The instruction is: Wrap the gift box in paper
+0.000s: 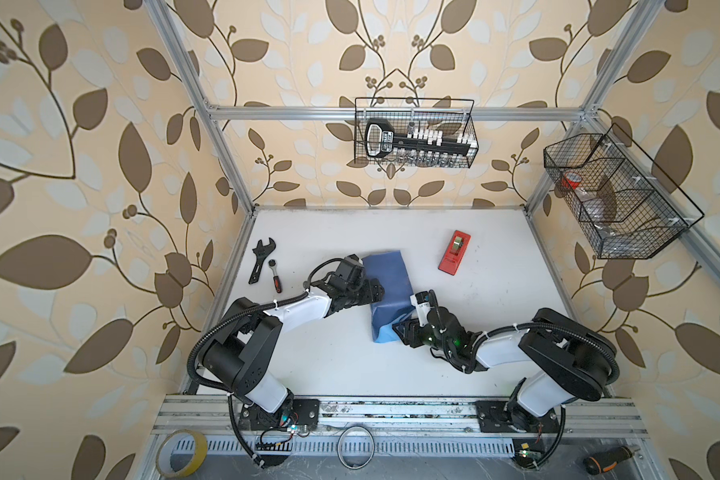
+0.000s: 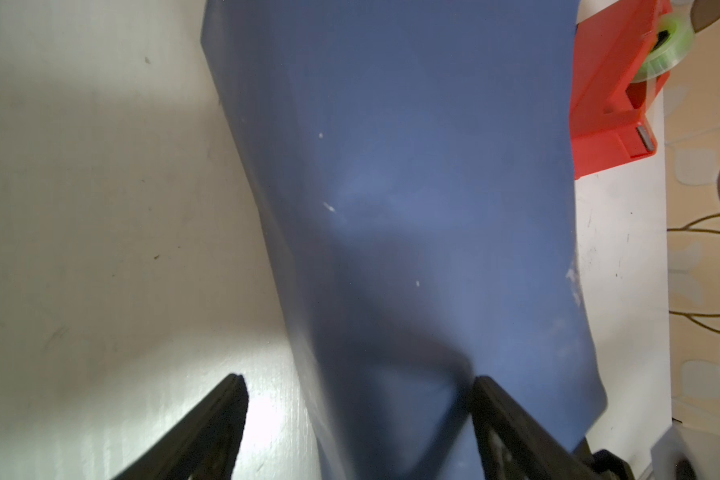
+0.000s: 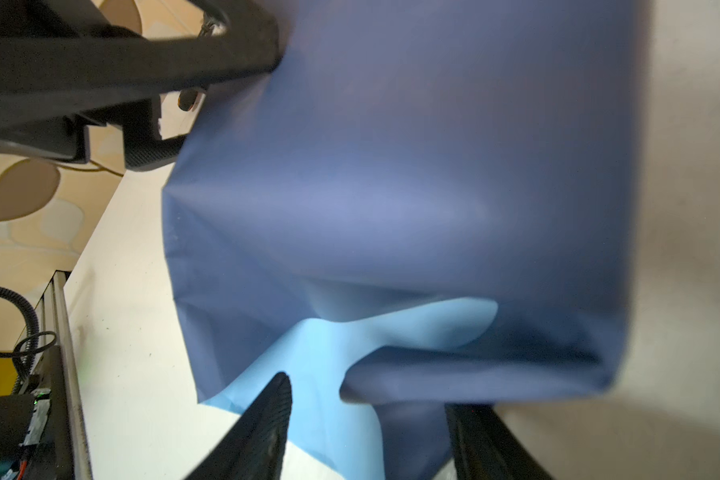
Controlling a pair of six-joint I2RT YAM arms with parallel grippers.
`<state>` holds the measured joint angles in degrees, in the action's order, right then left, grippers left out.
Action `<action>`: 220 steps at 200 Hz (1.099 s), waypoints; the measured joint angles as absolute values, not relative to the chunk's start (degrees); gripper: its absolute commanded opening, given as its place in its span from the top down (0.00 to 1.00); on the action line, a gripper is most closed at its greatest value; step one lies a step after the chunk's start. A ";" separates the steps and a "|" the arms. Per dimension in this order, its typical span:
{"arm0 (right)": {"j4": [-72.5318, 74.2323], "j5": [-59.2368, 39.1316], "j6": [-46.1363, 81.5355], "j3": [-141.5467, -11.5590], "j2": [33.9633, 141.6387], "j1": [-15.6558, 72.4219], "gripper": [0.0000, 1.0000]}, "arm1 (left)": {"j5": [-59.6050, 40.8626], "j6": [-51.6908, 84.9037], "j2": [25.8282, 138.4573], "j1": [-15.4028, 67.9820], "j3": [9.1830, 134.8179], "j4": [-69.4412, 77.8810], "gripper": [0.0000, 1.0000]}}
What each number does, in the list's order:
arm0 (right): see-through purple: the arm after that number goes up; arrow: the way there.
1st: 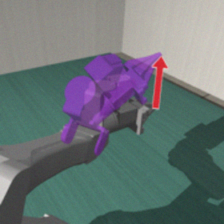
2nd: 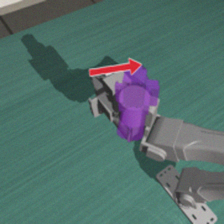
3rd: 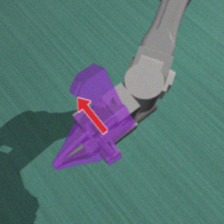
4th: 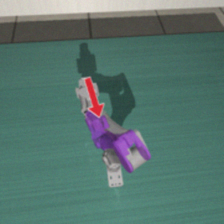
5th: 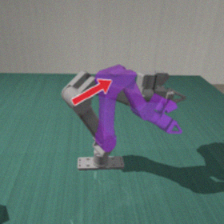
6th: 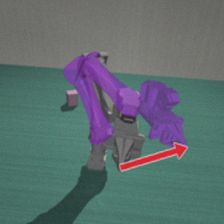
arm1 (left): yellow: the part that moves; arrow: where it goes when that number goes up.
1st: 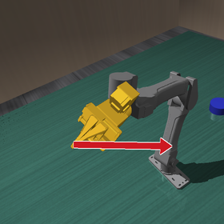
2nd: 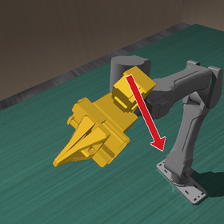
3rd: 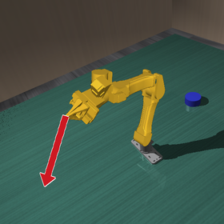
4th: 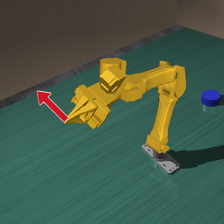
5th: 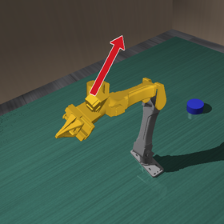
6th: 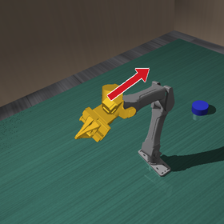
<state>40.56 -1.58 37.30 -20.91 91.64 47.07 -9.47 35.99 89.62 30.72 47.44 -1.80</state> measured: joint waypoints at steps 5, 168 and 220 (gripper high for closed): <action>40.49 -1.67 37.32 -20.75 91.48 47.33 0.40 | -9.47 35.99 89.62 30.72 47.44 -1.78 0.15; 37.15 -6.66 35.94 -24.73 93.27 41.69 0.38 | -9.47 35.99 89.62 30.72 47.44 -1.78 0.15; 37.82 -7.33 35.90 -25.19 94.17 41.23 0.37 | -9.50 35.99 89.62 30.72 47.44 -1.78 0.15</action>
<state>37.82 -7.33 35.90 -25.19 94.17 41.23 -9.50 35.99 89.62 30.72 47.44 -1.78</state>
